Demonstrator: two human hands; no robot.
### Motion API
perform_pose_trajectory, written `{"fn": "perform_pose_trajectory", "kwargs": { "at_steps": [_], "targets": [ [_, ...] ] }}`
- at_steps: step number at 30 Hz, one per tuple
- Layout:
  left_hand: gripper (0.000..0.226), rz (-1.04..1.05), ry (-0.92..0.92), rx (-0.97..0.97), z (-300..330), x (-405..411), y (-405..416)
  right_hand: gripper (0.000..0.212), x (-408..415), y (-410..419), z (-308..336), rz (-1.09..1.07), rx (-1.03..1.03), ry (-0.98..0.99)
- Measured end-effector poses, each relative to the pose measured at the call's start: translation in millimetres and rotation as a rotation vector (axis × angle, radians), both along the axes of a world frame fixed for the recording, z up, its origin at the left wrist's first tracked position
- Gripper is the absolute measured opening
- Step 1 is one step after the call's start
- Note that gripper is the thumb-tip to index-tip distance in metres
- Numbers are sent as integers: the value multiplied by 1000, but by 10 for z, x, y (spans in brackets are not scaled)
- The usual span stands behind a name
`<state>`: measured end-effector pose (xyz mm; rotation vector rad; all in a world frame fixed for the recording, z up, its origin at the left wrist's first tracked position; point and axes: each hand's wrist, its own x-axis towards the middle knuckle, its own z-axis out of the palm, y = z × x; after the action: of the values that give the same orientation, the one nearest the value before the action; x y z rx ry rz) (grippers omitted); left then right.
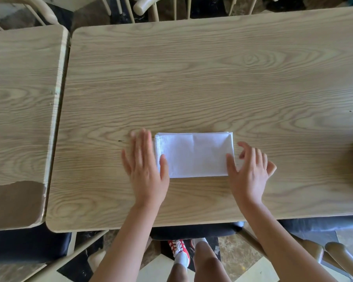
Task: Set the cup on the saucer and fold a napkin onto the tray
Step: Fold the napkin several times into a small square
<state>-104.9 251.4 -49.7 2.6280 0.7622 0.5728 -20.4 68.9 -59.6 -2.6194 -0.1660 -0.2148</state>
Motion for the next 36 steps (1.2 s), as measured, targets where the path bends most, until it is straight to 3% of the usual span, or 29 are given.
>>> {"fn": "perform_pose_trajectory", "kwargs": {
  "at_steps": [2, 5, 8, 14, 21, 29, 32, 36],
  "targets": [
    [59, -210, 38, 78, 20, 102, -65, 45, 7, 67, 20, 185, -171, -86],
    [57, -403, 214, 163, -49, 292, -207, 54, 42, 246, 0, 482, -325, -19],
    [55, -442, 387, 195, -167, 379, -170, 56, 104, 398, -36, 583, -379, 91],
    [57, -462, 453, 196, -246, 392, -83, 67, 298, 252, -116, 756, -535, 63],
    [63, -388, 491, 141, -227, 185, 247, 71, 376, 116, -89, 711, -511, 104],
    [56, -465, 440, 125, -212, 152, 401, 69, 350, -4, -92, 643, -523, 113],
    [54, -646, 450, 222, -163, 315, 597, 70, 193, -110, -68, 624, -540, 129],
    [50, -1018, 473, 497, -96, 791, 913, 70, -300, -281, -73, 593, -511, 137]
  ]
}}
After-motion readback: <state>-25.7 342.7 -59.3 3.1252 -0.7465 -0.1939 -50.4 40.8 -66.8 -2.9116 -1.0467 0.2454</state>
